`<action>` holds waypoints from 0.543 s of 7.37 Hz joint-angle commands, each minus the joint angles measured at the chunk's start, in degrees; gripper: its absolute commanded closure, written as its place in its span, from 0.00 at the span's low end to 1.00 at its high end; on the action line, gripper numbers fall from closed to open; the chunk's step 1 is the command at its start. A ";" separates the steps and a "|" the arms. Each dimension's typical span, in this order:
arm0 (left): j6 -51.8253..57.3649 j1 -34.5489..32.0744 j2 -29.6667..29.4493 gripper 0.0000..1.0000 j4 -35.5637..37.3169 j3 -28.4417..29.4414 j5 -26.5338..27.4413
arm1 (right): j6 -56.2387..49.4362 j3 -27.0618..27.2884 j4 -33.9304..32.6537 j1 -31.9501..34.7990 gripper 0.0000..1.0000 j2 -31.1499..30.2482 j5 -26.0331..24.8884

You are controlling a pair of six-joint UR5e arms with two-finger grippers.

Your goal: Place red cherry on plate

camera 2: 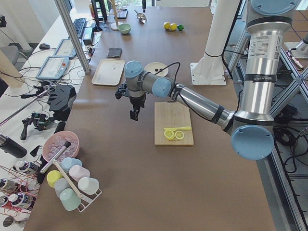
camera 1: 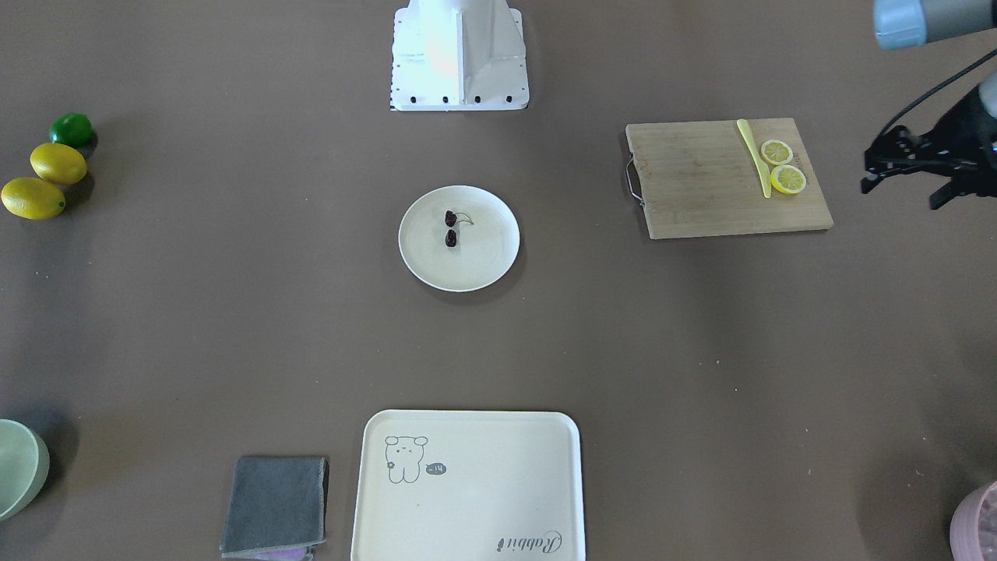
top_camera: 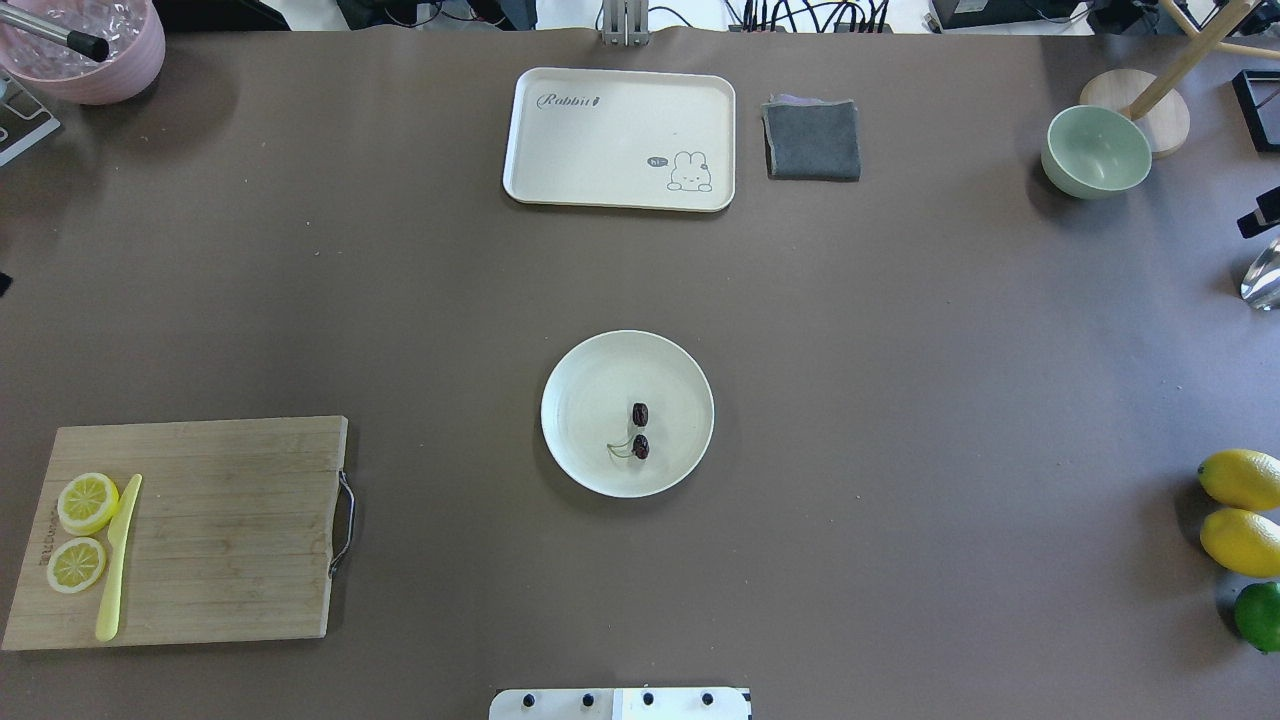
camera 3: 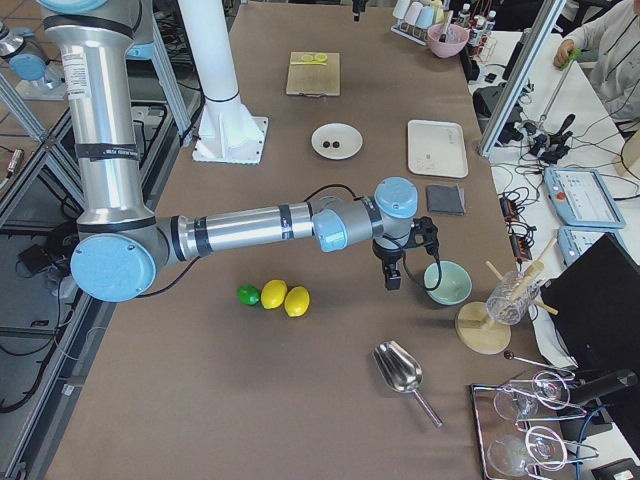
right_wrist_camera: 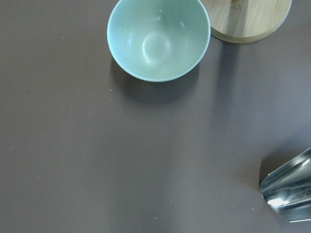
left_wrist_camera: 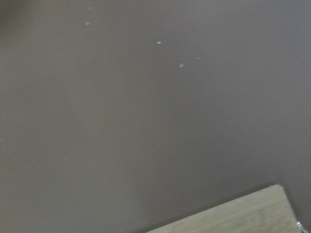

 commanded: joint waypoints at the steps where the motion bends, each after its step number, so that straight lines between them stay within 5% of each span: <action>1: 4.79 -4.34 3.50 0.03 -0.05 3.16 -0.43 | -1.44 -1.53 -0.92 4.00 0.01 0.96 2.16; 4: 4.97 -7.77 5.17 0.03 0.04 4.14 -1.04 | -1.62 -1.36 -0.66 3.93 0.00 0.87 1.74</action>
